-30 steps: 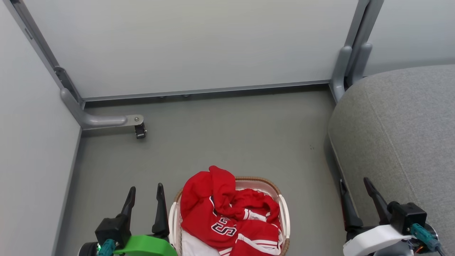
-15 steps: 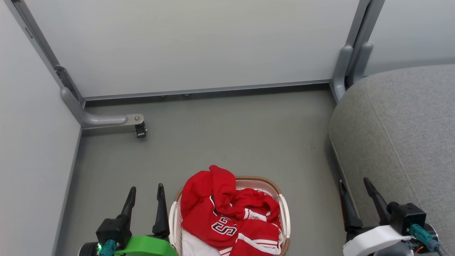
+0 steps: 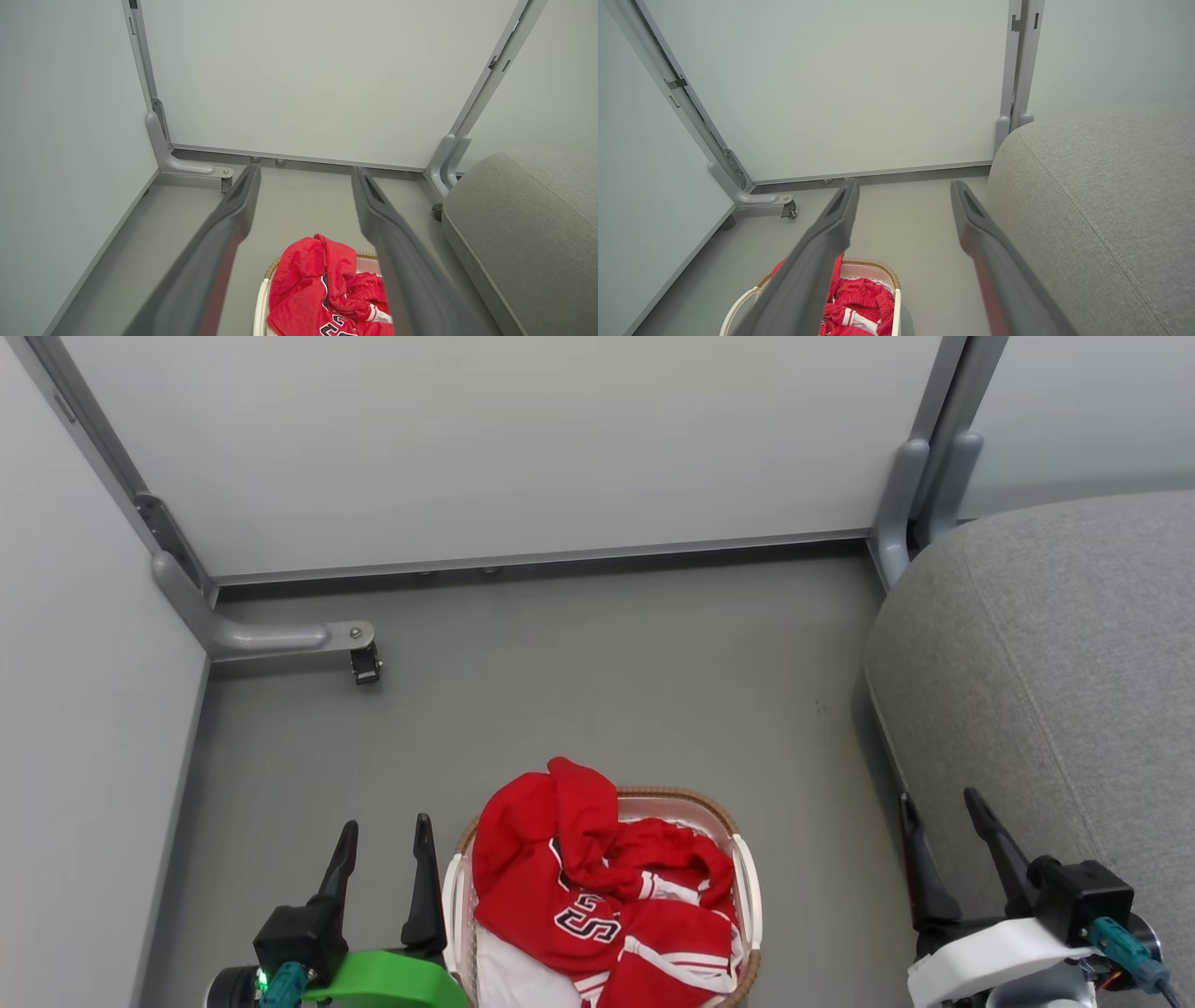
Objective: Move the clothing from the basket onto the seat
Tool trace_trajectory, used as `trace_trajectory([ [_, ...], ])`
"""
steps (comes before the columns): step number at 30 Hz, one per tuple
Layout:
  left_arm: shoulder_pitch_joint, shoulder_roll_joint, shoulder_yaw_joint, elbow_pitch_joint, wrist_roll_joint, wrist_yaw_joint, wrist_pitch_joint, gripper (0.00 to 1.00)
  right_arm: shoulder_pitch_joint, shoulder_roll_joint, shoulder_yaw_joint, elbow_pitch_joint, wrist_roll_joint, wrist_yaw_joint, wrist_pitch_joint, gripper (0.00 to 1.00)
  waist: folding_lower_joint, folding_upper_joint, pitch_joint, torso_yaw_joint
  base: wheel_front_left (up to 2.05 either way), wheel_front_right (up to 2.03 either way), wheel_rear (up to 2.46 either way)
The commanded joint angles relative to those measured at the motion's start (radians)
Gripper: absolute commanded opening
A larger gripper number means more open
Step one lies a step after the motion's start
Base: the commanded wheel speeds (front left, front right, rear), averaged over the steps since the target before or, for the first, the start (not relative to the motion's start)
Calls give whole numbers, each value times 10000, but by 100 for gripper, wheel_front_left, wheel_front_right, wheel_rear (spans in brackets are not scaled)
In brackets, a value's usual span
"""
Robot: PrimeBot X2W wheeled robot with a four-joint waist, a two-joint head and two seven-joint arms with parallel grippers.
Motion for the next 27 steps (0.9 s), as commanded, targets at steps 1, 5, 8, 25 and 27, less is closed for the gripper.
trace_trajectory([
  [1, -238, 63, 3, -43, 115, 2, -11, 100, -116, -60, -59, -126, 15, -1, -46, 100, 0, 0, 239, 7, 0, 0, 0],
  [5, -925, 61, 36, -42, 668, -280, -9, 100, -376, -60, -184, -437, -65, -3, -46, 100, 0, 0, 814, 7, 0, 0, 0],
  [8, -1653, 64, 243, 10, 1001, -453, -9, 100, -654, -57, -294, -680, -108, -3, -35, 100, 0, 0, 1432, -39, 0, 0, 0],
  [25, -6564, 67, -220, 4344, 1962, -1258, -8, 100, -3341, -51, -683, -1328, 243, -3, -35, 100, 0, 0, 6119, -964, 0, 0, 0],
  [27, -6962, 70, -360, 5048, 2012, -1292, 0, 100, -3578, -50, -664, -1354, 311, -3, -35, 100, 0, 0, 6492, -1088, 0, 0, 0],
])
